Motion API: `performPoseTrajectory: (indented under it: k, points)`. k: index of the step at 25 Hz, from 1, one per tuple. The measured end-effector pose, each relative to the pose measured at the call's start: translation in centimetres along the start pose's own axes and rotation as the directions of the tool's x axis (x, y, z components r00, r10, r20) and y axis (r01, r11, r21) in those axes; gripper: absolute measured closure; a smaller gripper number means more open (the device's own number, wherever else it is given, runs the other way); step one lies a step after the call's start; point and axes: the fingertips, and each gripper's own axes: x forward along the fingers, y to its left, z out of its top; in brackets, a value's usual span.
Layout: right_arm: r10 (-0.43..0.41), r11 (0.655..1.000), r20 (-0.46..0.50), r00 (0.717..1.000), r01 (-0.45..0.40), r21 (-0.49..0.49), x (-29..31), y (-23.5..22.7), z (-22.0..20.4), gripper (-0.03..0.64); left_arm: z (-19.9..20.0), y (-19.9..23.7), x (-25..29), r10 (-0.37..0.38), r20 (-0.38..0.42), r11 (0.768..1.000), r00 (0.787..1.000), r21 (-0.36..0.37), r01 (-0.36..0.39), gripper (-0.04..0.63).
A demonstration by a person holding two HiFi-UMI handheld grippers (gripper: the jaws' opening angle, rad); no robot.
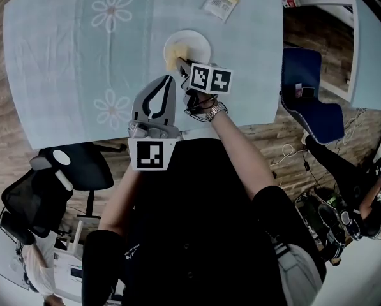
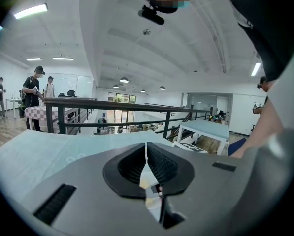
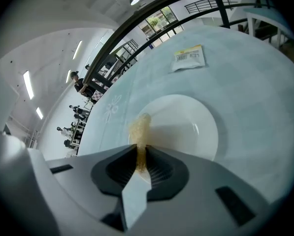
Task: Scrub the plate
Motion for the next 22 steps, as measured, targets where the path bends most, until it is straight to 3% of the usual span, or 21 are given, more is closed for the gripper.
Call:
performPoseTrajectory:
  k: [3, 6, 10, 13, 16, 22]
  points:
    - [-0.020, 1.000, 0.003, 1.000, 0.020, 0.002, -0.3, -0.8, 0.0, 0.561, 0.0, -0.5, 0.4, -0.009, -0.010, 1.000, 1.000, -0.013, 0.009, 0.574]
    - [-0.043, 0.999, 0.006, 0.999, 0.043, -0.011, -0.7, -1.6, 0.1, 0.561, 0.6, -0.5, 0.8, 0.004, 0.032, 0.999, 0.999, -0.043, -0.003, 0.574]
    - [-0.071, 0.997, 0.012, 0.997, 0.072, -0.022, -1.3, -2.7, 0.5, 0.561, 0.5, -0.8, 1.0, -0.024, 0.005, 0.999, 1.000, 0.034, 0.024, 0.575]
    - [-0.089, 0.995, 0.018, 0.996, 0.090, -0.030, -1.8, -3.4, 0.8, 0.561, 0.1, -1.0, 0.8, -0.018, -0.010, 1.000, 1.000, 0.011, 0.018, 0.574]
    - [-0.103, 0.994, 0.027, 0.994, 0.104, -0.032, -2.3, -4.0, 1.1, 0.560, 0.3, -1.3, 0.7, -0.032, -0.013, 0.998, 0.999, 0.055, 0.032, 0.574]
    - [-0.139, 0.989, 0.047, 0.989, 0.141, -0.043, -3.2, -5.1, 1.5, 0.561, 0.4, -1.3, 0.3, -0.015, 0.018, 1.000, 1.000, -0.001, 0.015, 0.574]
